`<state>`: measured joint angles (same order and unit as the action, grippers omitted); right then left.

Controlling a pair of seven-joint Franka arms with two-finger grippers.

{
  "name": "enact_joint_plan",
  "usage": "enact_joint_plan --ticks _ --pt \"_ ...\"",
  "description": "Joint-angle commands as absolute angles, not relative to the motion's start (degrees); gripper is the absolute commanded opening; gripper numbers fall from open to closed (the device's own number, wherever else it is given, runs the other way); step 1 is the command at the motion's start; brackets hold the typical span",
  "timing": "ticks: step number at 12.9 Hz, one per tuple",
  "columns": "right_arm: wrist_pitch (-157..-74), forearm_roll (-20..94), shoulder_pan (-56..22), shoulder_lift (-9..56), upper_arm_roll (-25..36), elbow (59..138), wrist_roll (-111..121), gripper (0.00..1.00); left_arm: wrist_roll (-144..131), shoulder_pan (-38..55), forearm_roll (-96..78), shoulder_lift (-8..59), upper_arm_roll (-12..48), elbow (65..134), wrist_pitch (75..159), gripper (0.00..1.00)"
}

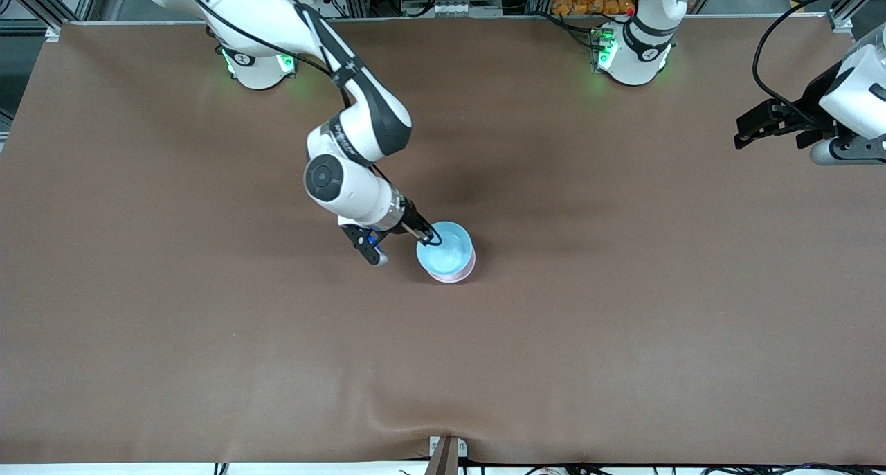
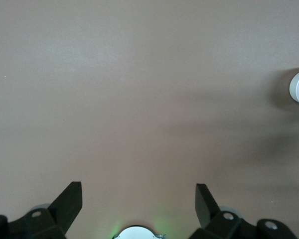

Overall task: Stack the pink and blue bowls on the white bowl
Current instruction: 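Carry the blue bowl with the right gripper onto the pink bowl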

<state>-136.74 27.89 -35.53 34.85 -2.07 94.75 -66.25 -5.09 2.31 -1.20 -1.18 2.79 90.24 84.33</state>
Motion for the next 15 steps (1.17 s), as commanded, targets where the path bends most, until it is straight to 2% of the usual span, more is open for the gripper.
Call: enact_joint_plan --ticks 1,11,13,14,15 --pt "-136.67 27.69 -36.12 36.39 -1.14 92.64 -67.32 0.00 -5.10 2.99 0.52 -1.41 3.34 90.26 84.99 1.00" --pt "-140.01 27.16 -37.53 38.49 -0.88 92.90 -67.41 0.00 -4.92 2.55 0.35 -1.93 5.80 89.56 84.73 1.00" --pt "-139.92 27.16 -37.27 39.11 -0.88 92.90 -67.24 0.12 -4.83 2.37 0.26 -1.93 5.80 89.47 84.73 1.00" --pt "-139.75 27.16 -36.83 39.02 -0.88 92.90 -67.24 0.28 -4.83 2.37 0.26 -2.02 5.71 89.47 84.73 1.00" --pt "-139.31 27.16 -36.57 39.02 -0.88 92.73 -67.24 0.72 -4.83 2.20 0.09 -2.02 5.71 89.47 84.73 1.00"
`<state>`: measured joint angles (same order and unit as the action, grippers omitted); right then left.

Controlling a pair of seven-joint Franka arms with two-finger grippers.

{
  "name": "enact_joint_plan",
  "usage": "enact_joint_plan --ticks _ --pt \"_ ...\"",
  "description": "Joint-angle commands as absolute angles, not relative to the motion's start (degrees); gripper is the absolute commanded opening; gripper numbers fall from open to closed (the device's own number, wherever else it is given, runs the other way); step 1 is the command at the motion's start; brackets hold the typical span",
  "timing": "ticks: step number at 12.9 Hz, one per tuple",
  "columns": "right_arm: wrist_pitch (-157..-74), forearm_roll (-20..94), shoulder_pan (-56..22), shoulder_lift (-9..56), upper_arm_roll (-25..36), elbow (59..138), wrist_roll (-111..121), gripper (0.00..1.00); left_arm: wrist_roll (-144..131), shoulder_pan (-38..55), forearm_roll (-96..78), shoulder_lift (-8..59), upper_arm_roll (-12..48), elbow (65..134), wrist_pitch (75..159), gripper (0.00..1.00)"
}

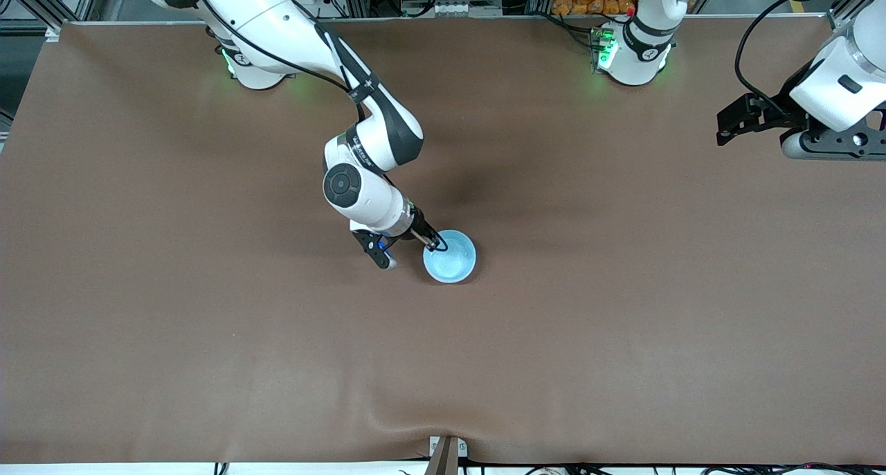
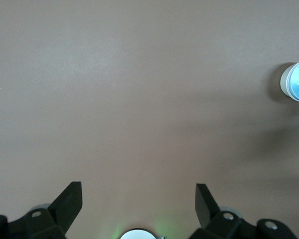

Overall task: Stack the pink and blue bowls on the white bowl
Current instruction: 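Open the right gripper to release the blue bowl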

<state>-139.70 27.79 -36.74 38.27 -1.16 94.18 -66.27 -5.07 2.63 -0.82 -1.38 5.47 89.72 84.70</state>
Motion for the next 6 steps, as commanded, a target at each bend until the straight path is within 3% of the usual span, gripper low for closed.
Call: enact_joint_plan --ticks 1,2,3,6 --pt "-139.05 27.25 -36.30 38.85 -0.97 92.38 -67.85 0.93 -4.83 2.02 -0.09 -2.02 5.71 89.47 84.81 1.00" --pt "-138.96 27.25 -36.30 38.50 -0.97 92.29 -67.85 1.00 -4.83 1.93 -0.09 -2.02 5.71 89.47 84.81 1.00" --pt "-138.52 27.25 -36.39 38.06 -0.97 92.20 -67.85 1.00 -4.83 1.93 -0.17 -2.02 5.71 89.47 84.90 1.00" --pt "-125.21 27.16 -34.81 37.44 1.04 84.06 -67.76 1.00 -4.83 1.93 -0.26 -1.93 5.71 89.38 85.17 1.00"
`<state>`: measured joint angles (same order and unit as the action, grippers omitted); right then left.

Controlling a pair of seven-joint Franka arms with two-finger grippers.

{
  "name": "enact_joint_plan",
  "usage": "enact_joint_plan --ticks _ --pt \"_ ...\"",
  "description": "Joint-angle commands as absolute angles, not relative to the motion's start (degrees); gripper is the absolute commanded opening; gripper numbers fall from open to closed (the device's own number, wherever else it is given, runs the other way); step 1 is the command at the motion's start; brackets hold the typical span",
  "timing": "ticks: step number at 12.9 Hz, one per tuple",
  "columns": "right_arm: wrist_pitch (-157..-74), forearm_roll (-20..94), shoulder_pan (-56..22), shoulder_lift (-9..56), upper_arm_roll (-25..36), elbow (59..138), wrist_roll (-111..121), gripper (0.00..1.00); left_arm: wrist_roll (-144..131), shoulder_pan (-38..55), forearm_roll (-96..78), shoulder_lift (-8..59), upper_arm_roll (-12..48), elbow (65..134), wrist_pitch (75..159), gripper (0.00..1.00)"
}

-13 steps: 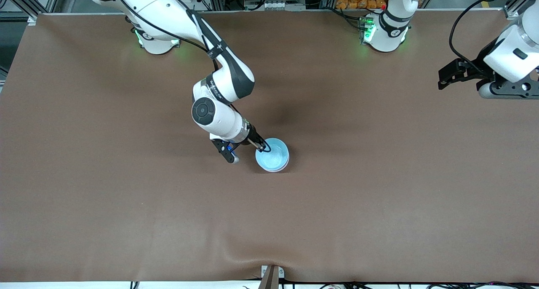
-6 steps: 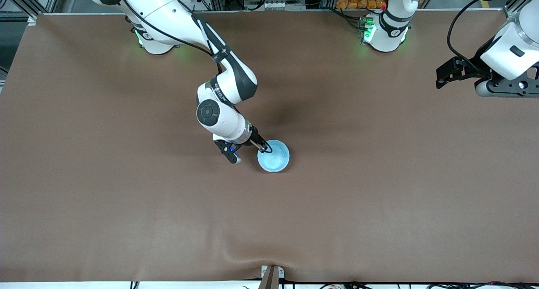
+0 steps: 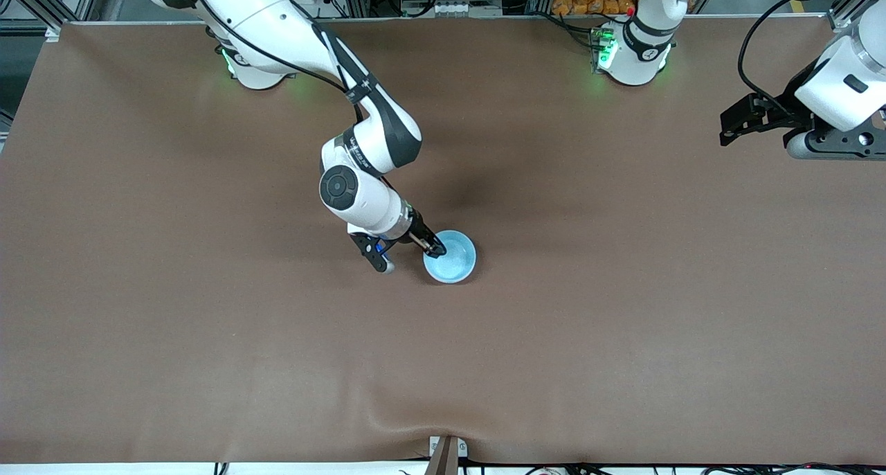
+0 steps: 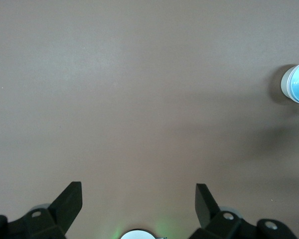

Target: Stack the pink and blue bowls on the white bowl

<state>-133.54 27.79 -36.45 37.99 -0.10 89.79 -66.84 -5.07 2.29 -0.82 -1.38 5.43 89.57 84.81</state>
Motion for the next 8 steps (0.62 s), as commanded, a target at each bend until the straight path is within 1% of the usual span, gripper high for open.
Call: enact_joint_plan --ticks 1,4,6,8 --pt "-120.46 26.90 -34.28 37.44 2.45 80.89 -67.33 1.00 -4.83 1.93 -0.26 -1.93 5.71 89.38 85.25 1.00" --pt "-110.86 20.49 -31.48 37.18 4.48 74.11 -64.08 1.00 -4.83 1.93 -0.26 -1.85 5.45 89.38 85.25 1.00" --pt "-104.36 20.57 -26.74 37.18 4.22 67.88 -62.15 1.00 -4.83 1.93 -0.35 -1.67 5.45 89.38 85.43 1.00" --pt "-97.15 20.13 -23.57 36.66 4.65 65.05 -54.27 1.00 -4.83 1.93 -0.35 -1.50 5.45 89.38 85.52 1.00"
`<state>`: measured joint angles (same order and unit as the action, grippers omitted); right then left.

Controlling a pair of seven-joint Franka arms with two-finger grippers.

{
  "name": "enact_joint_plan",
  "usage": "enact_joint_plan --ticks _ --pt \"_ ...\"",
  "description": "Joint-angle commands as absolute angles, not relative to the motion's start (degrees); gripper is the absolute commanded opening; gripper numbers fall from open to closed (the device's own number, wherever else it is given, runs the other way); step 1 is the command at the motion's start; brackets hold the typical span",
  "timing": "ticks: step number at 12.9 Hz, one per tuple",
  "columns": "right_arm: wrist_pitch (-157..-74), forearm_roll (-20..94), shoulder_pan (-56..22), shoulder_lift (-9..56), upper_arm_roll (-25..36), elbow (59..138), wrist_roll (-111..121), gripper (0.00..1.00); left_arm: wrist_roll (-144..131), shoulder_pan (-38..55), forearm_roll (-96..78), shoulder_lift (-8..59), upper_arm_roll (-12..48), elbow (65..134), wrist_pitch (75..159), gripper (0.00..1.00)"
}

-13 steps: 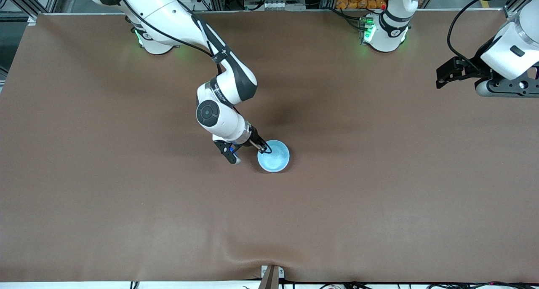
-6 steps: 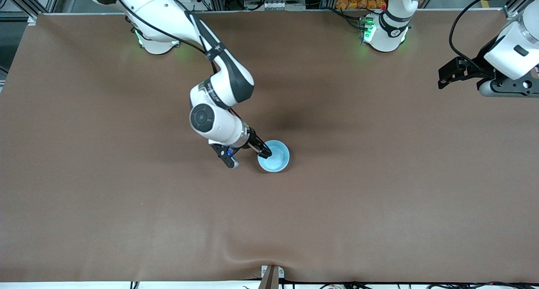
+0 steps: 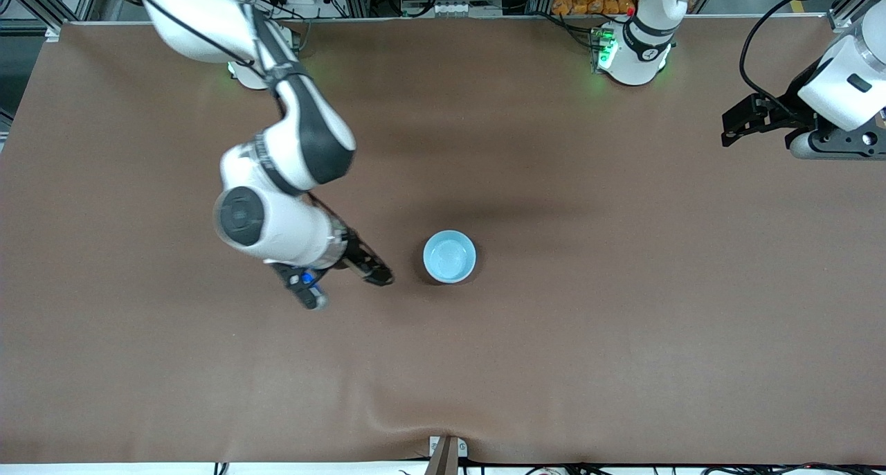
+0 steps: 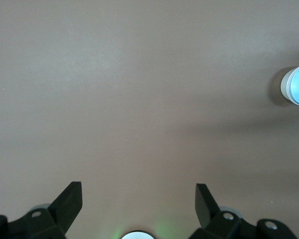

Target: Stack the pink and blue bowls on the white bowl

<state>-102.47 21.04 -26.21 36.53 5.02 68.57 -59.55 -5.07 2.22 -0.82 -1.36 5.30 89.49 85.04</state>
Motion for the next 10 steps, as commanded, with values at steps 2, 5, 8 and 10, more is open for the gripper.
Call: enact_joint_plan --ticks 2,5,8,10 --pt "-92.66 19.69 -18.75 33.41 4.66 64.69 -43.38 1.00 -4.83 2.02 -0.17 -1.58 5.45 89.38 85.69 1.00" --pt "-83.96 19.86 -9.60 30.16 4.22 64.60 -29.58 1.00 -4.92 2.02 -0.35 -1.41 5.45 89.38 86.74 1.00" --pt "-79.91 14.09 -5.81 25.68 4.05 64.60 -18.76 1.00 -4.92 2.11 -0.35 -1.41 5.54 89.39 88.24 1.00" --pt "-76.48 10.48 -4.40 20.85 3.96 65.39 -12.07 1.00 -4.92 2.20 -0.26 -1.41 5.54 89.38 88.24 1.00"
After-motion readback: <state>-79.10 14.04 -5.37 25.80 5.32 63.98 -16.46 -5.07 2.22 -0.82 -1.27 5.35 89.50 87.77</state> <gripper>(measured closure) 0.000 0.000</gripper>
